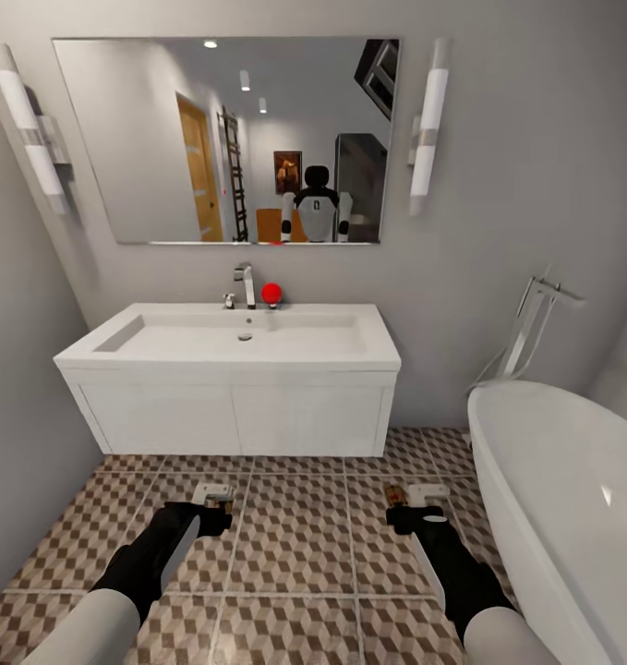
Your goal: Take the four mousetraps from the cabinet in the bathroom and place them on the bathroom floor. Make sure all four end up on the same floor surface, and ensure that at least two of them are either under or directly next to the same bathroom sink.
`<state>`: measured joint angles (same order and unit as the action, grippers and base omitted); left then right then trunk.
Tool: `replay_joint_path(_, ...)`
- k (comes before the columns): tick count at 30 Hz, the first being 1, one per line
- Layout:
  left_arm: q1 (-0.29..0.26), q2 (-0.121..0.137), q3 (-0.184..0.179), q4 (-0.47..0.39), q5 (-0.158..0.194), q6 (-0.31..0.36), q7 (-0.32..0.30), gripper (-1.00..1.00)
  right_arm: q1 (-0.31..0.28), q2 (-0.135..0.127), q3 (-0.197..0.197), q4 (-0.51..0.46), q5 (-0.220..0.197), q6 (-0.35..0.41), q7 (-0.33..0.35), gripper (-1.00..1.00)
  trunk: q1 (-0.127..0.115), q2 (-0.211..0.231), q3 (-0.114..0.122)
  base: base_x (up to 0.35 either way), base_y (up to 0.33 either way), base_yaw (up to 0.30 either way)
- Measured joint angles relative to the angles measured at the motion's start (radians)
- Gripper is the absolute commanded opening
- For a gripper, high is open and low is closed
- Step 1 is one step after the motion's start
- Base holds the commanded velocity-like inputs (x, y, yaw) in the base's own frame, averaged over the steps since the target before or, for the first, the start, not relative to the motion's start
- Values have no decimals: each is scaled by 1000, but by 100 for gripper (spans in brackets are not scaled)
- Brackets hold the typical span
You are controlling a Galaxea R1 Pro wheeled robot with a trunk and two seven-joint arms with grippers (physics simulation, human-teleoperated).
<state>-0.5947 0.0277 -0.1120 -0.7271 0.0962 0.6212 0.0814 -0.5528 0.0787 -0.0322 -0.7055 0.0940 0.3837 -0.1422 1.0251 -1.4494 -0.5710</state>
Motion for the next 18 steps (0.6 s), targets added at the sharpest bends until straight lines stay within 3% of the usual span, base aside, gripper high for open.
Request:
replay_joint_path(3,0,0,0,0,0,0,0,-100,0,0,0,0,0,0,0,-100,0,0,-5,0,0,0)
replay_joint_path(18,0,-6,0,3,1,0,0,-100,0,0,0,0,0,-2,0,-100,57,-105,-75,0,0,0)
